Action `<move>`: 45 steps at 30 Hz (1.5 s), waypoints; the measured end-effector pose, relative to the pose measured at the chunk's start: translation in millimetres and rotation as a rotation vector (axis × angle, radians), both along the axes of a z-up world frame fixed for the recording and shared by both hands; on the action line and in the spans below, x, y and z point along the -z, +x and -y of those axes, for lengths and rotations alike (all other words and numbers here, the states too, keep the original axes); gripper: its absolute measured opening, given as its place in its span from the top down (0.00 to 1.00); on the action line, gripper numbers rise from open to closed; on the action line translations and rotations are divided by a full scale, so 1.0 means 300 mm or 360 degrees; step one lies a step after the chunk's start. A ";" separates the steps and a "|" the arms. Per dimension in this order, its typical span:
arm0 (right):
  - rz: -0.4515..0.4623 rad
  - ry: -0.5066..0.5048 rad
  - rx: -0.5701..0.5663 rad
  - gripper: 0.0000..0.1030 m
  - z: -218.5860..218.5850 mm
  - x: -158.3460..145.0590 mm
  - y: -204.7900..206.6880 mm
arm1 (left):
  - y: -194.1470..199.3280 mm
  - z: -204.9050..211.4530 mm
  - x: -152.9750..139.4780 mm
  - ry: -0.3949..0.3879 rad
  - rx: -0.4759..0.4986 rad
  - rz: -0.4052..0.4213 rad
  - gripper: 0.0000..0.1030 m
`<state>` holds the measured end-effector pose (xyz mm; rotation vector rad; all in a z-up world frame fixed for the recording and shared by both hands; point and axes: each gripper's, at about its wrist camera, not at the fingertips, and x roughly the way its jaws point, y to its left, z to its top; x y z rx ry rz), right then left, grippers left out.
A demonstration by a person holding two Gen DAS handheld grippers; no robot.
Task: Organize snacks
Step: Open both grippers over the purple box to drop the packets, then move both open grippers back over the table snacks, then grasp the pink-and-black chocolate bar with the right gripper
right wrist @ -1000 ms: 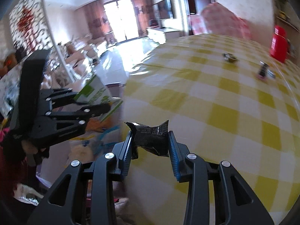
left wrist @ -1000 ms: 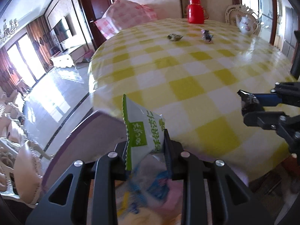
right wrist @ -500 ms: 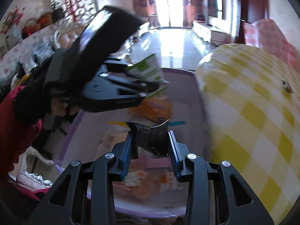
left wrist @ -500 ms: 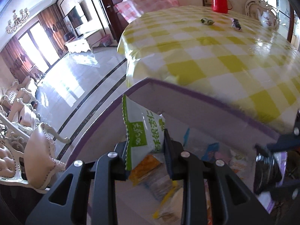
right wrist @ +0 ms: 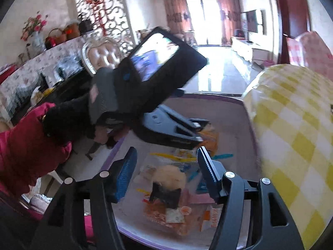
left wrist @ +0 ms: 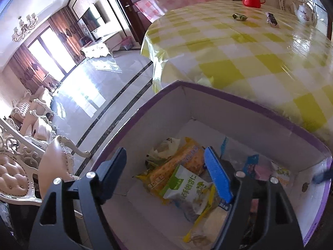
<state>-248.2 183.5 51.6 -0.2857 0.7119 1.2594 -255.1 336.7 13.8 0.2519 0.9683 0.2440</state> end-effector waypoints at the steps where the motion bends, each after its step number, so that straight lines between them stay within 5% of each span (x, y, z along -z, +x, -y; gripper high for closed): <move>1: -0.0019 0.0000 0.0029 0.42 0.022 0.004 0.018 | 0.003 0.006 0.001 0.0006 0.0004 -0.0002 0.24; 7: -0.0032 0.0060 0.0265 0.41 0.166 -0.004 0.151 | 0.055 0.060 -0.042 -0.0028 0.0017 0.0058 0.12; 14: -0.0099 0.0142 0.0856 0.32 0.486 -0.027 0.424 | 0.274 0.219 -0.165 -0.0475 0.0110 0.0205 0.03; 18: -0.0148 0.0099 0.1203 0.28 0.681 0.007 0.579 | 0.485 0.357 -0.166 -0.0769 0.0104 0.0255 0.02; 24: -0.0296 0.0079 0.1600 0.27 0.963 0.065 0.815 | 0.823 0.507 -0.086 -0.0941 -0.0093 0.0313 0.02; 28: -0.0324 0.0091 0.1712 0.27 1.065 0.081 0.954 | 1.030 0.561 -0.022 -0.1001 -0.0247 0.0392 0.02; 34: -0.0301 0.0072 0.1747 0.27 1.028 0.109 1.178 | 1.173 0.505 0.000 -0.1175 -0.0426 0.0579 0.02; 41: -0.0233 -0.0011 0.1745 0.27 0.778 0.105 1.438 | 1.147 0.411 0.016 -0.1451 -0.0506 0.0737 0.02; 45: -0.0161 -0.0265 0.1832 0.29 0.678 0.132 1.557 | 1.144 0.385 0.023 -0.1477 -0.0576 0.0785 0.02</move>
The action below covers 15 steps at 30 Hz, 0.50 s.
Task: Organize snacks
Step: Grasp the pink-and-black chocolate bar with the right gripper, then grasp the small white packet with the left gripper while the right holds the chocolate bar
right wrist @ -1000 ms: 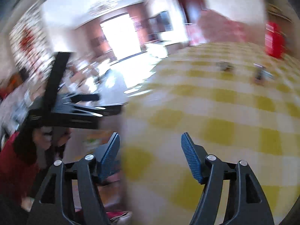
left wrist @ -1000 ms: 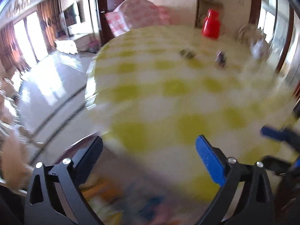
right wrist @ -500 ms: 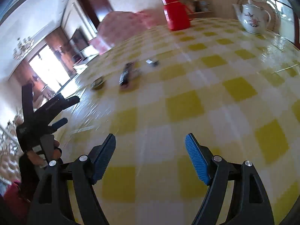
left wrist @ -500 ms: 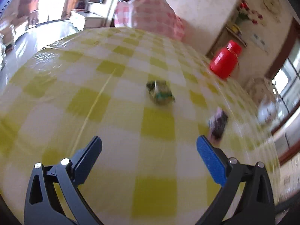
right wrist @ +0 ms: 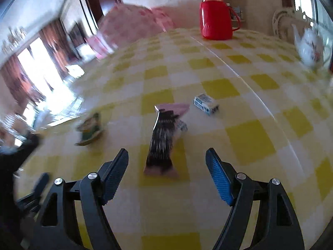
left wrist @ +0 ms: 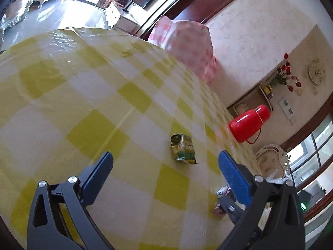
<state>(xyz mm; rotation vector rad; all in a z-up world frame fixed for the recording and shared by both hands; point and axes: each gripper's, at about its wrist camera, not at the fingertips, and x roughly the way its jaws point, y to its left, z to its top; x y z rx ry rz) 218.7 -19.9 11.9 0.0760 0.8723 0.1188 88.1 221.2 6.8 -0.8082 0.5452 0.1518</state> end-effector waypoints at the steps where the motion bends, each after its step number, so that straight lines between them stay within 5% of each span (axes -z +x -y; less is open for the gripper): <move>1: -0.0014 -0.0014 0.0002 0.38 -0.003 0.002 0.003 | -0.001 0.003 0.002 0.0005 0.0010 -0.0004 0.02; 2: -0.0034 -0.0020 0.0009 0.61 0.010 0.008 0.002 | 0.002 0.007 0.001 0.0014 0.0019 -0.0007 0.02; 4: 0.0006 -0.0047 -0.0027 0.73 0.048 -0.003 -0.041 | -0.002 0.018 -0.004 0.0049 0.0035 -0.0007 0.02; 11: 0.0231 0.0079 -0.0222 0.76 0.342 -0.111 -0.321 | 0.018 0.126 -0.033 0.0226 0.0291 -0.0007 0.02; 15: 0.0138 0.0190 -0.0100 0.76 0.509 -0.064 -0.391 | 0.062 0.255 -0.039 0.0407 0.0575 -0.0077 0.02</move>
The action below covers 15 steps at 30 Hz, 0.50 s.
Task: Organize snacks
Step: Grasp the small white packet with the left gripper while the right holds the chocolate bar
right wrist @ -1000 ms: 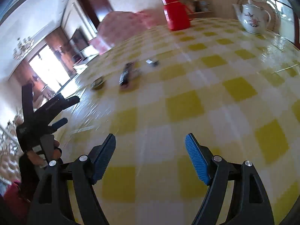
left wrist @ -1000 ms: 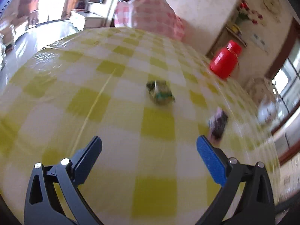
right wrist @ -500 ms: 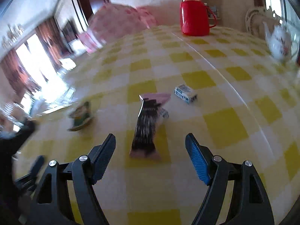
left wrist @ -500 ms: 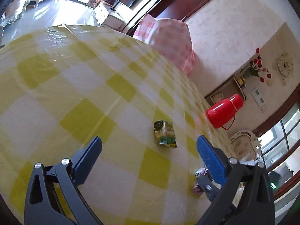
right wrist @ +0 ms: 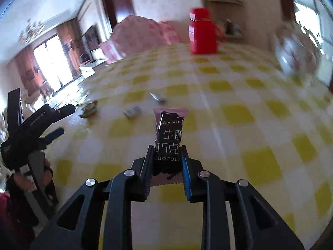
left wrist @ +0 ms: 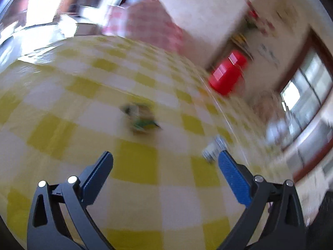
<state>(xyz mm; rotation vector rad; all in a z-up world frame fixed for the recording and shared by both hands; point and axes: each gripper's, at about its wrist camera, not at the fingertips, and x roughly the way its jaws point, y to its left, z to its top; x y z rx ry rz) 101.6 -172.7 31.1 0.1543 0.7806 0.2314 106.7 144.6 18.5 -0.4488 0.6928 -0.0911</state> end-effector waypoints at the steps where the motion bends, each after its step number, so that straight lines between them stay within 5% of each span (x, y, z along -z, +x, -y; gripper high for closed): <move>1: -0.0059 0.0045 0.0039 0.76 0.032 0.016 0.000 | 0.015 0.038 0.002 0.0056 0.0052 -0.0039 0.02; 6: -0.0012 0.0036 0.0056 0.76 0.046 -0.002 -0.016 | 0.078 0.205 0.010 0.0189 0.0165 -0.0106 0.02; 12: -0.0025 0.0054 0.0050 0.76 0.049 0.005 -0.007 | 0.243 0.386 0.024 0.0548 0.0335 -0.0217 0.04; 13: -0.0034 0.0068 0.0055 0.76 0.054 0.003 -0.005 | 0.250 0.400 0.033 0.0582 0.0373 -0.0222 0.08; 14: -0.0038 0.0078 0.0058 0.76 0.056 0.003 0.002 | 0.269 0.413 0.039 0.0619 0.0431 -0.0229 0.22; 15: -0.0040 0.0086 0.0060 0.76 0.059 0.002 0.002 | 0.282 0.424 0.048 0.0653 0.0493 -0.0240 0.51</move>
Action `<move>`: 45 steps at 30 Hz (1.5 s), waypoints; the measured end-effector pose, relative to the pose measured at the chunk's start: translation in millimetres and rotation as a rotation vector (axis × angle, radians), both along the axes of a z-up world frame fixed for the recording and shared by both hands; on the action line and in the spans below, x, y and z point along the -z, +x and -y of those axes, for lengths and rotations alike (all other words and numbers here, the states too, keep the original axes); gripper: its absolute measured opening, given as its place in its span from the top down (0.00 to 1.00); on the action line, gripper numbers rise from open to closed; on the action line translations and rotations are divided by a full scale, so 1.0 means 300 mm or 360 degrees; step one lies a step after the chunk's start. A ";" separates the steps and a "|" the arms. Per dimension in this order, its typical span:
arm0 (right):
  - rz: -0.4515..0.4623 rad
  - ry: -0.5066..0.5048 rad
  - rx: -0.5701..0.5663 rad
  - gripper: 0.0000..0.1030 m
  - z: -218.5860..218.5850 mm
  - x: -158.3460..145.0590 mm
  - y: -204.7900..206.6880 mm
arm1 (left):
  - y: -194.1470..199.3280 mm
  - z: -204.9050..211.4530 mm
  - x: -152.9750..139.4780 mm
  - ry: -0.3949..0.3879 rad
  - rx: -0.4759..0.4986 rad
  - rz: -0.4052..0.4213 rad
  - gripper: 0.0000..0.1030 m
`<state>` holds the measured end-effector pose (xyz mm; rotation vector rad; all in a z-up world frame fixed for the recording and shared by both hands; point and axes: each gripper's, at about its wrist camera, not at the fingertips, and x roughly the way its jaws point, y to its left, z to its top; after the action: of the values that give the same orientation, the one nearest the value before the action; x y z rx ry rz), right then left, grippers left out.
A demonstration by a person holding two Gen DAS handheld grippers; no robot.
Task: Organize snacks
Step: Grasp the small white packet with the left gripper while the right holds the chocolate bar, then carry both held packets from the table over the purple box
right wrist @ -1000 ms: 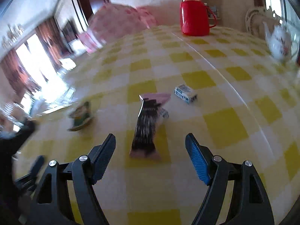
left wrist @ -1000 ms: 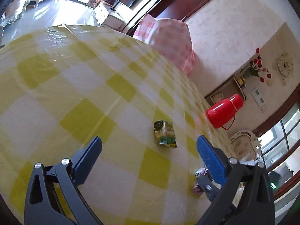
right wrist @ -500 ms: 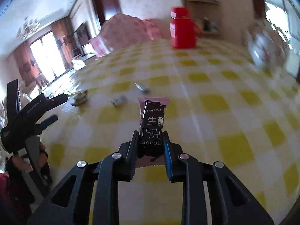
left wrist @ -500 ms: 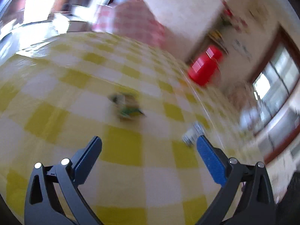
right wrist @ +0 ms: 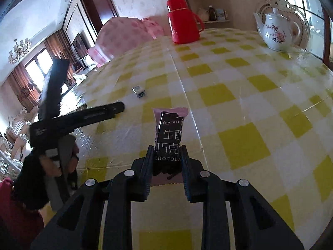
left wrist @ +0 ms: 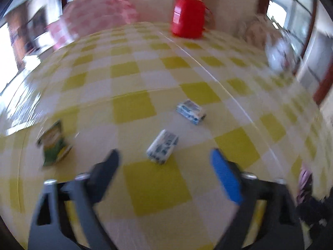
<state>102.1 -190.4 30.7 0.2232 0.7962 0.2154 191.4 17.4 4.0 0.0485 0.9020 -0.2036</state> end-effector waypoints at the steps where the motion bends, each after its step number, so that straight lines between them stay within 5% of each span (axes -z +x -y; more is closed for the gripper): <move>1: 0.0002 0.0007 -0.0004 0.76 -0.001 -0.004 -0.001 | 0.009 0.014 0.013 0.0060 0.0058 -0.0007 0.57; 3: 0.0012 0.0013 -0.0013 0.76 -0.003 -0.009 -0.003 | 0.015 0.025 0.013 0.0083 0.0115 0.0014 0.80; 16: -0.0015 -0.0007 0.0029 0.76 0.019 0.020 0.012 | -0.197 0.066 -0.046 0.0041 0.0158 0.0202 0.80; 33: -0.0014 0.0028 -0.0011 0.76 -0.011 0.029 -0.041 | -0.581 0.100 -0.040 0.0183 0.0328 0.0138 0.80; 45: 0.0086 0.0064 -0.0131 0.76 -0.079 -0.021 -0.196 | -0.795 0.039 -0.074 0.0212 0.0377 0.0144 0.80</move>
<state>43.4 -166.7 37.0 0.2221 0.7487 0.3140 -47.2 5.7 26.3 0.2874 0.8175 -0.3589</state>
